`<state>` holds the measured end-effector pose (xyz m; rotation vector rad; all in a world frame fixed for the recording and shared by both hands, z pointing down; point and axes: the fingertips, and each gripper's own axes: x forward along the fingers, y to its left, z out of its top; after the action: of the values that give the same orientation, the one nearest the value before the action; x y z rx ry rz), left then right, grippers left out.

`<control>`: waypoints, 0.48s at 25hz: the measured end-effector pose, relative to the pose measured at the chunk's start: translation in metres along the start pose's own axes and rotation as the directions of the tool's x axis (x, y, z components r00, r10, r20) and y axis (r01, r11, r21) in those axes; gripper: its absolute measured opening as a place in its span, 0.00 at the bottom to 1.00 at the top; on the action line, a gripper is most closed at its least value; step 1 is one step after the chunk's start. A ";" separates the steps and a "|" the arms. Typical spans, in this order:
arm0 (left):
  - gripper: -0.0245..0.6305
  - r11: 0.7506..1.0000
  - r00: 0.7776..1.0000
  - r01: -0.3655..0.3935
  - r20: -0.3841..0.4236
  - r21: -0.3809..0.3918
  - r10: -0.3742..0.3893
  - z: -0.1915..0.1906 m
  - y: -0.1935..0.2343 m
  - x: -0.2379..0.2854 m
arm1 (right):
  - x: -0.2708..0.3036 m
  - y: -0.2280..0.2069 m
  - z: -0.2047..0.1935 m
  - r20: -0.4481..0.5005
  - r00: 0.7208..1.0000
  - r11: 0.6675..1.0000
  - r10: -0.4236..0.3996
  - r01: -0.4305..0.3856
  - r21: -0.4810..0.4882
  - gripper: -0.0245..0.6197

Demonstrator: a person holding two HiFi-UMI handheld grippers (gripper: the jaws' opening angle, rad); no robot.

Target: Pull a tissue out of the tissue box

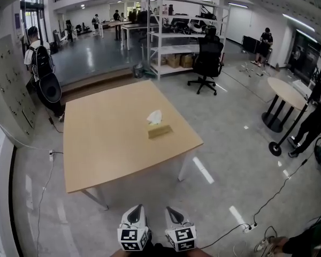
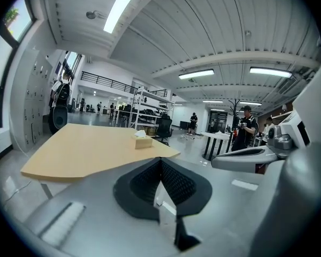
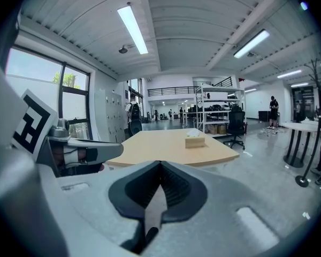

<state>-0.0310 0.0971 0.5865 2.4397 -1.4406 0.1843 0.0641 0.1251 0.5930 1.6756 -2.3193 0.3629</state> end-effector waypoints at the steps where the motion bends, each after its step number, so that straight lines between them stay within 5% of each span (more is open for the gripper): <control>1: 0.07 1.000 1.000 0.003 0.000 -0.001 -0.003 0.002 0.000 0.006 | 0.003 -0.004 0.002 -0.001 1.000 1.000 -0.004 0.004 0.001 0.03; 12: 0.07 1.000 1.000 0.013 0.006 -0.023 -0.013 0.028 0.035 0.068 | 0.064 -0.026 0.032 -0.008 1.000 1.000 -0.017 0.016 -0.016 0.02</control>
<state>-0.0297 0.0155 0.5840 2.4319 -1.4208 0.1571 0.0670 0.0496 0.5868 1.6818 -2.2952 0.3465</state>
